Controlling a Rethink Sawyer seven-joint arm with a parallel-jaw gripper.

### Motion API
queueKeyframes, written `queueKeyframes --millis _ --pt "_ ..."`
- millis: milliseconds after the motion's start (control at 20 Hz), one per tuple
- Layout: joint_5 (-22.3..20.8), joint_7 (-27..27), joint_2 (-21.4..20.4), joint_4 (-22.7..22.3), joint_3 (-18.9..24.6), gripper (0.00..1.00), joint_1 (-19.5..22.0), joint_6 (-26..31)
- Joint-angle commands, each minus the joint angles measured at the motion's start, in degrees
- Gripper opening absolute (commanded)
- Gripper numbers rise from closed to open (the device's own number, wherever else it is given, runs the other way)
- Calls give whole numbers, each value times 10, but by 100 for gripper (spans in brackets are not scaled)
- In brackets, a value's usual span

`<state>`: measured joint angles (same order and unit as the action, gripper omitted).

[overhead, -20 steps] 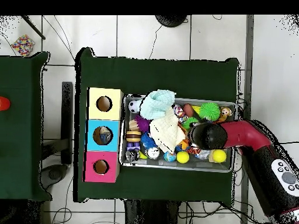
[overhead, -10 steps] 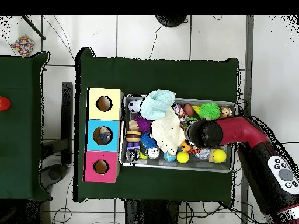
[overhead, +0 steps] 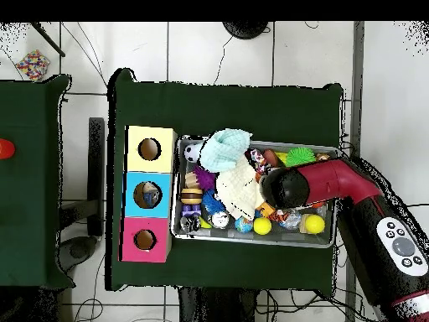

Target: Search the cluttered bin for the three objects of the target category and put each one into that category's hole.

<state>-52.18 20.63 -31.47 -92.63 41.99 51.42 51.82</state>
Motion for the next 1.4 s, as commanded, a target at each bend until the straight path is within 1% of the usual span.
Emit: queueKeyframes --millis 50,100,250,400,500,600,700,850,900,1000,1050,1200,1400 --pt "-52 -123 -8 37 -10 100 -9 8" --pt "-69 -123 -11 44 -19 100 -17 11" --pt "-92 -130 -12 54 -29 100 -25 18" --pt "-98 -135 -11 59 -38 100 -30 35" --pt "-83 -151 -4 58 -39 100 -27 60" --pt "-79 -160 1 58 -45 100 -32 83" --pt "-91 -157 2 60 -61 100 -47 102" --pt "-111 -142 0 59 -78 100 -61 99" --pt "-107 -142 1 56 -77 100 -58 95" --pt "-76 -142 4 49 -59 100 -40 79" --pt "-65 -145 4 48 -53 100 -35 80" --pt "-54 -166 -3 60 -49 100 -36 109" --pt "-27 -185 4 65 -29 100 -22 118"
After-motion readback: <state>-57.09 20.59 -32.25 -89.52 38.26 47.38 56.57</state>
